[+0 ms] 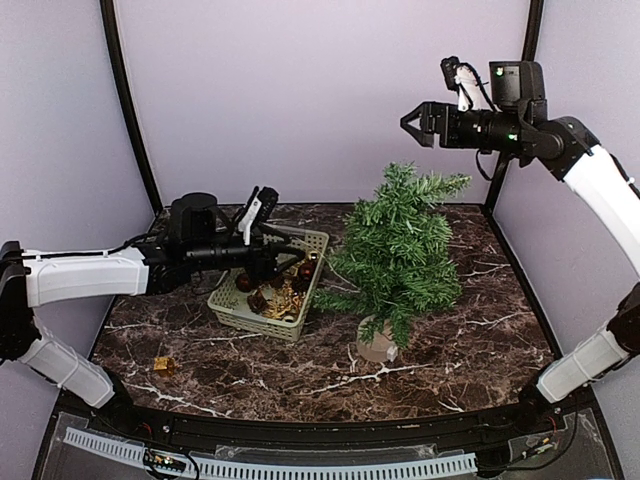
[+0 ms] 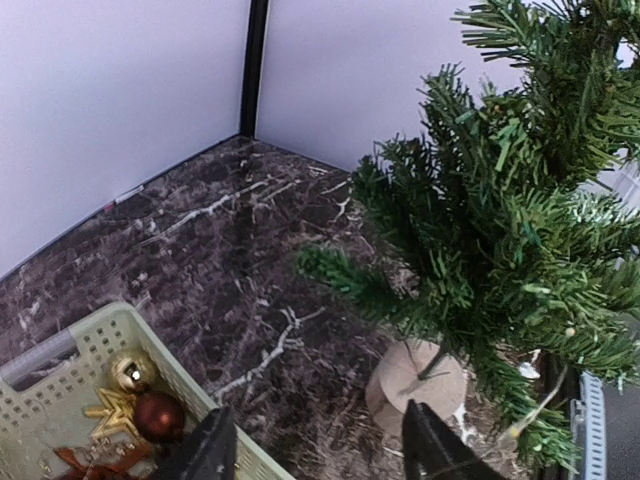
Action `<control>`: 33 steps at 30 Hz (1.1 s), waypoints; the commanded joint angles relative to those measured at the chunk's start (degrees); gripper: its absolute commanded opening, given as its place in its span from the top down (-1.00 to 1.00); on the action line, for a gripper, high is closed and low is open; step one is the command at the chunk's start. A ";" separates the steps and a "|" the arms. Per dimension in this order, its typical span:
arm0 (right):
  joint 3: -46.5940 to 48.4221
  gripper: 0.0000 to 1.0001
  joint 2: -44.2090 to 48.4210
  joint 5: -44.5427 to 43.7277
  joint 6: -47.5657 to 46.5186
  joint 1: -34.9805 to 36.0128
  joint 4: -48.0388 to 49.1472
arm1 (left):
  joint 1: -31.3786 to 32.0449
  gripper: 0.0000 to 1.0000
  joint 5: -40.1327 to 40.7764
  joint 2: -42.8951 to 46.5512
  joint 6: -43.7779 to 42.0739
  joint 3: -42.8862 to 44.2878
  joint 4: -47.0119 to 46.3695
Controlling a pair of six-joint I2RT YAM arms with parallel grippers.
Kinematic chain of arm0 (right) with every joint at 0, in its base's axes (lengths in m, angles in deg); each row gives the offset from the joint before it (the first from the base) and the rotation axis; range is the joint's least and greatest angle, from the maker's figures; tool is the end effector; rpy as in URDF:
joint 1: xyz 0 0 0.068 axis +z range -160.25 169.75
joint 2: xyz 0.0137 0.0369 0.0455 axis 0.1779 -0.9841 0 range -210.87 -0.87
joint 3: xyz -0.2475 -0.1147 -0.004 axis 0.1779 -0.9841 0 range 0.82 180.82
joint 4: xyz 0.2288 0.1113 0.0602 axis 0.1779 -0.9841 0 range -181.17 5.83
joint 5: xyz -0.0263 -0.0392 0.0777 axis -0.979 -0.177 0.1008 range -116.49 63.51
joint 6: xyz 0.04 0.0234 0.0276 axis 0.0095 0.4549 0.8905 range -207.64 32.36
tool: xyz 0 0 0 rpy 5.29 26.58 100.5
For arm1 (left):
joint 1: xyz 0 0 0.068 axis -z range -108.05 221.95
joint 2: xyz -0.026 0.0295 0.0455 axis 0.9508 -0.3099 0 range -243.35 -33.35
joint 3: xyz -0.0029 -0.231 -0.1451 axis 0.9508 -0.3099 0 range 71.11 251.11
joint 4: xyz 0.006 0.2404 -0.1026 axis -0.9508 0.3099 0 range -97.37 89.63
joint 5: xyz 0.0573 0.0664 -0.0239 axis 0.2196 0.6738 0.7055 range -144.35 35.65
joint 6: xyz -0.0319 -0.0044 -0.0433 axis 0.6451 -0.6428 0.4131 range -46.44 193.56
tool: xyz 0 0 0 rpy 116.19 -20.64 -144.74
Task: Decorate the small christmas tree
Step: Place the side of the string light on the branch.
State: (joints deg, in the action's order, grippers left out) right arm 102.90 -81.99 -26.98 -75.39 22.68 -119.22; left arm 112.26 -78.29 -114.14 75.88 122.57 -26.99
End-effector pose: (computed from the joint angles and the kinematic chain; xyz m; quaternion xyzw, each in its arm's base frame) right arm 0.2460 0.1590 0.4913 -0.1389 0.7762 0.2331 0.5691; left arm 0.2390 -0.2218 0.2883 0.3698 0.6635 -0.3770 0.5299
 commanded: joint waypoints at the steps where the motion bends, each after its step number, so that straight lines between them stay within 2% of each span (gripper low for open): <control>1: -1.51 -0.84 -0.14 3.30 0.80 -0.54 4.24 | -0.39 -0.49 1.17 6.19 4.94 -3.40 2.07; 2: -1.88 -0.84 -0.12 3.52 0.84 -0.58 4.61 | -0.43 -0.59 1.48 7.94 5.48 -3.98 2.63; 8: -3.79 -0.84 0.41 4.43 1.02 -0.77 6.04 | -0.69 -0.92 8.05 14.98 14.32 -4.65 8.98; 13: -5.58 -0.84 0.91 4.62 1.12 -0.85 6.92 | -1.67 -0.98 8.03 17.24 20.95 -4.69 15.65; 20: -7.78 -0.84 2.16 5.05 1.28 -0.94 7.92 | -4.41 -0.98 7.92 21.15 22.17 -8.96 21.27; 22: -8.37 -0.84 2.58 5.14 1.37 -0.94 8.28 | -6.49 -0.91 7.27 21.91 24.51 -10.87 21.22; 24: -8.83 -0.84 2.95 5.15 1.50 -0.98 8.60 | -7.31 -0.69 6.15 21.75 26.41 -12.24 20.10; 25: -9.03 -0.84 3.14 5.10 1.54 -0.94 8.66 | -7.48 -0.51 5.69 20.97 27.33 -12.65 19.95; 27: -9.33 -0.84 3.43 4.90 1.55 -1.02 8.74 | -7.45 -0.36 4.96 19.29 28.22 -12.81 19.81; 33: -9.75 -0.84 3.91 4.53 1.29 -1.11 8.64 | -7.53 -0.28 2.83 14.30 28.65 -12.44 17.73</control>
State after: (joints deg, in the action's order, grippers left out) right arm 93.79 -79.67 -22.39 -74.58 22.20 -113.23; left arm 104.83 -72.91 -97.73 103.10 110.18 -7.34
